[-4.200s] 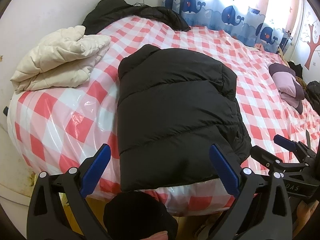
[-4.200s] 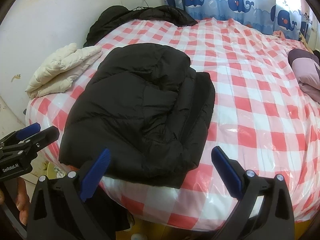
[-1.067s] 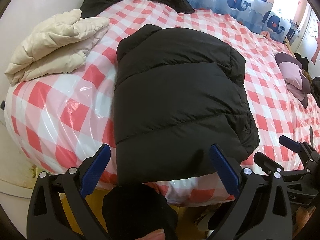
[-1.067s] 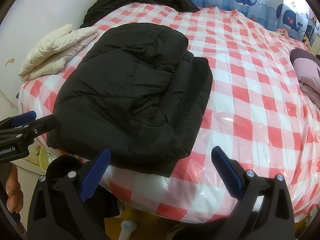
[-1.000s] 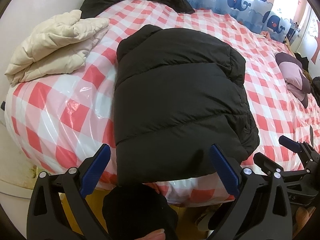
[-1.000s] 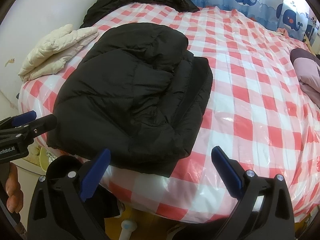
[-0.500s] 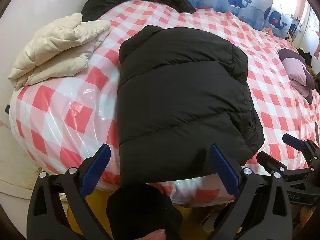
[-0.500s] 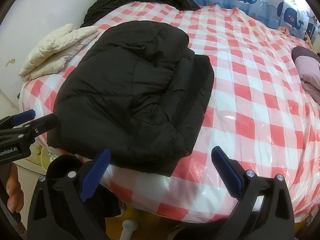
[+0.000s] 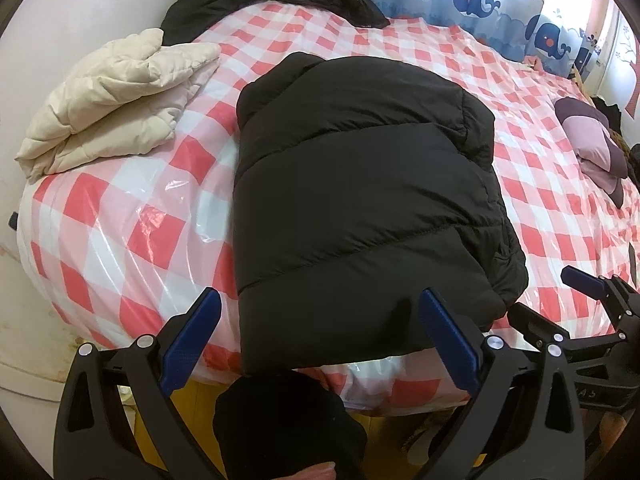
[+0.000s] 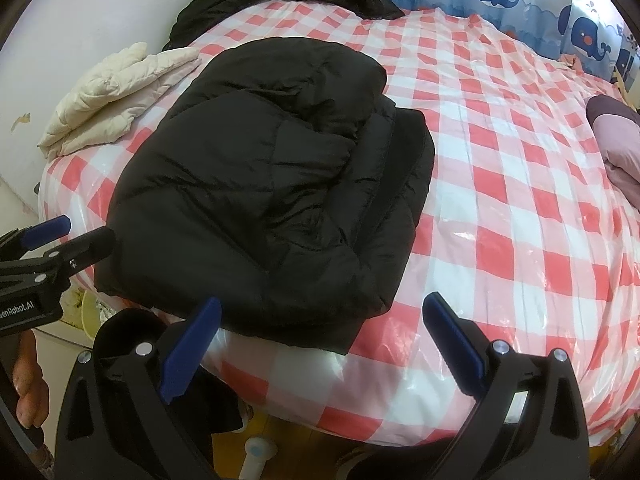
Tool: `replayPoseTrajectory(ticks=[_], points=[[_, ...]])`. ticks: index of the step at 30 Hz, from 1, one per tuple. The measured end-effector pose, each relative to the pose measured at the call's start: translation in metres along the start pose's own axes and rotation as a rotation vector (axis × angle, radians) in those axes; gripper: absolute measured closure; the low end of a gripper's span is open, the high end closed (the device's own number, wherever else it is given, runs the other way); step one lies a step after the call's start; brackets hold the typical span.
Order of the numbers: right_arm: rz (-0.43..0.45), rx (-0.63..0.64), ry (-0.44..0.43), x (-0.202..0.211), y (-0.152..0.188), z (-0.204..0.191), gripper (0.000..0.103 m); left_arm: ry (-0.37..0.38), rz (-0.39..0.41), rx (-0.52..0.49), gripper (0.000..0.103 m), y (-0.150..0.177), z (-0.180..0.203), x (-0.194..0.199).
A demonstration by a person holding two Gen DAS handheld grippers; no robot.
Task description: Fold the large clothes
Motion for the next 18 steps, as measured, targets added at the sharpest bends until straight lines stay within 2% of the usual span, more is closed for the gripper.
replayPoseTrajectory(ticks=[18], points=[[-0.006,-0.001,-0.002,-0.0008,-0.0016,-0.0013,0.006,0.027,-0.023,-0.01,0.008,-0.0002,0.0103,-0.0079]])
Point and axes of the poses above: each gripper's, at about its wrist camera, not at the fingertips, and x roughly against the way its jaws point, z to its right, y to its underside, the point moved 6 cm from there along -x, roughly the way its jaws point, and after that the axes turned 9 degrees about -x, right-handed, at the moved point
